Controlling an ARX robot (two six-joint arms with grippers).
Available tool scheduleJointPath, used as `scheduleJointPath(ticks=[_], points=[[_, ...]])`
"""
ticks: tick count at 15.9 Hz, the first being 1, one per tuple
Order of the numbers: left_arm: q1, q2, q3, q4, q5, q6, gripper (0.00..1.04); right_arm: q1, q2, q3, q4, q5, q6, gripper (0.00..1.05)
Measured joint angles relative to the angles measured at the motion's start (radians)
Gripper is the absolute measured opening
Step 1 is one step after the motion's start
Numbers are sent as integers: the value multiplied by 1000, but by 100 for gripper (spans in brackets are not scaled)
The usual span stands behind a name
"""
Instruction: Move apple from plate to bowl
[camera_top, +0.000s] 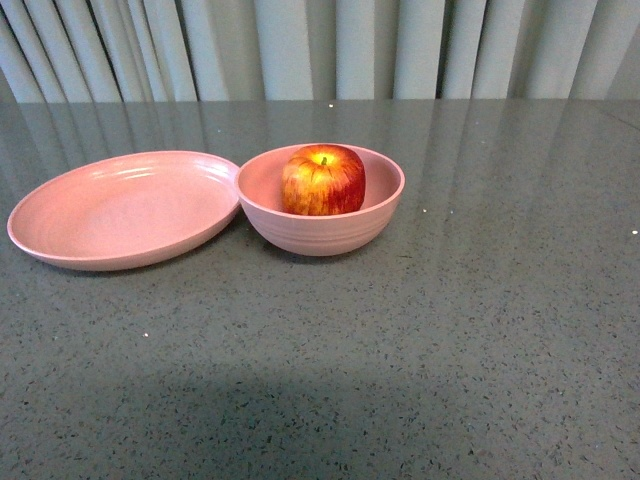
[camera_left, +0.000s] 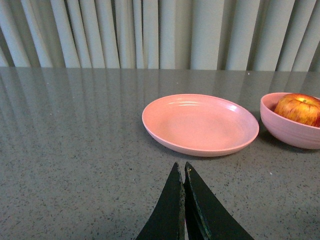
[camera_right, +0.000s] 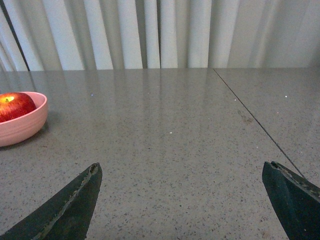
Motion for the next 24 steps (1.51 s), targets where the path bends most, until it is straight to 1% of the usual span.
scheduleJointPath(ticks=[1,8,9,10,24], points=[[0,0,0,0,0,0,5,0,0,0,0,0,0,98],[0,0,0,0,0,0,95,0,0,0,0,0,0,98],[0,0,0,0,0,0,99,0,0,0,0,0,0,98],[0,0,0,0,0,0,98,0,0,0,0,0,0,98],[0,0,0,0,0,0,98,0,0,0,0,0,0,98]])
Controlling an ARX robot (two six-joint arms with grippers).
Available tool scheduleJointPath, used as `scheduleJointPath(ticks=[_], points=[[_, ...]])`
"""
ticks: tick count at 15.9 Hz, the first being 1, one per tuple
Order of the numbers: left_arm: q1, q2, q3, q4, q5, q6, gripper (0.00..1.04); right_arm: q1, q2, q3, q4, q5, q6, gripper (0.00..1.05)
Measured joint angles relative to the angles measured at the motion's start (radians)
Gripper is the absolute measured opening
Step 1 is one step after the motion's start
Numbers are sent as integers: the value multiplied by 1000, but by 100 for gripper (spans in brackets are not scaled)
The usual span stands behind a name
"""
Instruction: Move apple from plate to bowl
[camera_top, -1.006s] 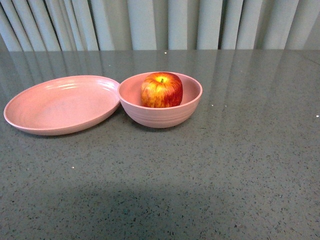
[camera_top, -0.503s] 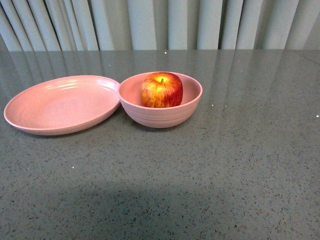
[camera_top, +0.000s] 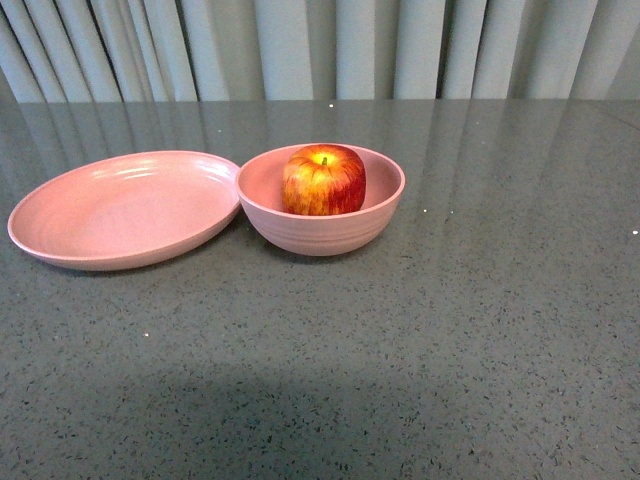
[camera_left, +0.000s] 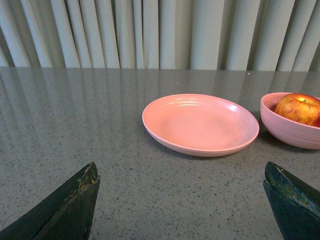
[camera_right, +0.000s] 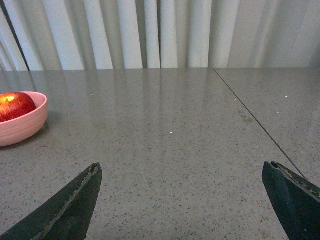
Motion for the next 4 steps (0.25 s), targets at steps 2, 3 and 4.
scheduleJointPath(ticks=[2,3,4], points=[[0,0,0,0,0,0,98,0,0,0,0,0,0,98],[0,0,0,0,0,0,98,0,0,0,0,0,0,98],[0,0,0,0,0,0,98,0,0,0,0,0,0,98]])
